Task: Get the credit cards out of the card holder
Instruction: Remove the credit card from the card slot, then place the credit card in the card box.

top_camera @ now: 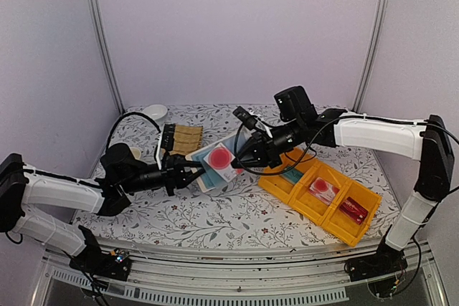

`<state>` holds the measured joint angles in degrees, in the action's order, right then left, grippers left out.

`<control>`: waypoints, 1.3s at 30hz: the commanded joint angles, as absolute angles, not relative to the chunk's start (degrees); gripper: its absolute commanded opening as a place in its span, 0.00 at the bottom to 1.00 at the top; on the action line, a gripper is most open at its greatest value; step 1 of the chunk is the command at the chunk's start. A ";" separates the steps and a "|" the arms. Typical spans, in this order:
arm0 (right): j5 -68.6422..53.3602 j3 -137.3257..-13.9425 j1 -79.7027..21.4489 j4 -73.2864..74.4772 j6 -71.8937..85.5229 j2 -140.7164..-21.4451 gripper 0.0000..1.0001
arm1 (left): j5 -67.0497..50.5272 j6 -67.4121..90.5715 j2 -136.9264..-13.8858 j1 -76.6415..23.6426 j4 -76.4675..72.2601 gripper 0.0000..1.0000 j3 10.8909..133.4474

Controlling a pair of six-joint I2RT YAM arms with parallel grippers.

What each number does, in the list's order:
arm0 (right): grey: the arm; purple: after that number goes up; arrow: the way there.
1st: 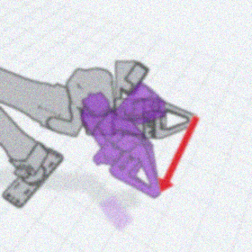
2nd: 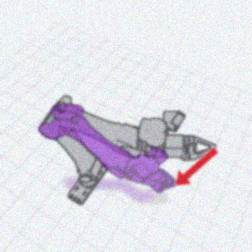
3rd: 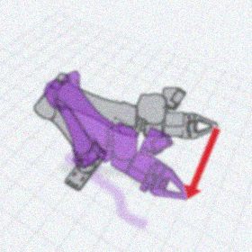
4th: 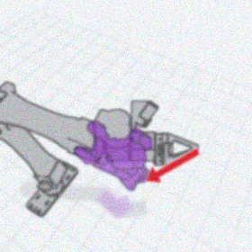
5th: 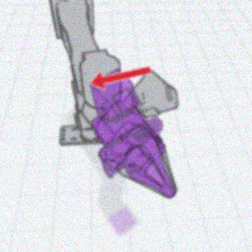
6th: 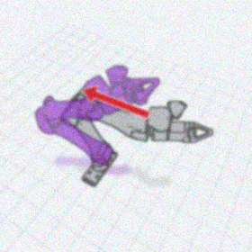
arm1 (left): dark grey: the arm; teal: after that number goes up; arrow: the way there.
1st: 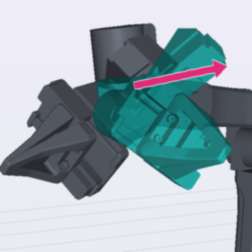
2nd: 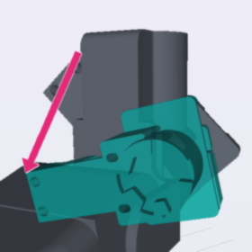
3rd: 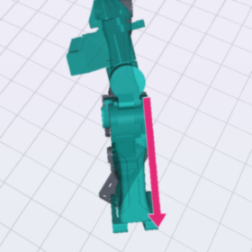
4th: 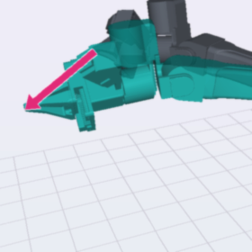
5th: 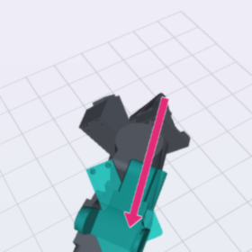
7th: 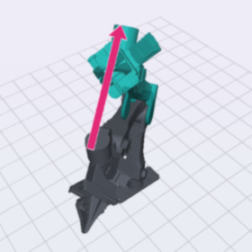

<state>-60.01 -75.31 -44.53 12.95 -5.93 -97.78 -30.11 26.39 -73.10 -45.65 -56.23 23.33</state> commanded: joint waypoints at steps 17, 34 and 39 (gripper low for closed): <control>-17.17 -84.60 -19.59 55.47 -18.15 -86.85 0.02 | -23.63 22.17 -65.97 -44.38 -51.60 0.00 17.41; -12.12 -66.18 -16.94 57.59 -18.21 -83.20 0.02 | -26.28 19.86 -70.09 -43.06 -51.08 0.00 19.91; -12.18 -62.03 -16.96 56.66 -20.54 -82.32 0.02 | -26.92 19.48 -70.75 -42.98 -50.75 0.00 20.43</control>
<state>-14.46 -64.55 -16.86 57.08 -18.06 -82.98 -25.58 20.56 -70.19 -43.57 -49.06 18.96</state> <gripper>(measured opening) 0.021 0.055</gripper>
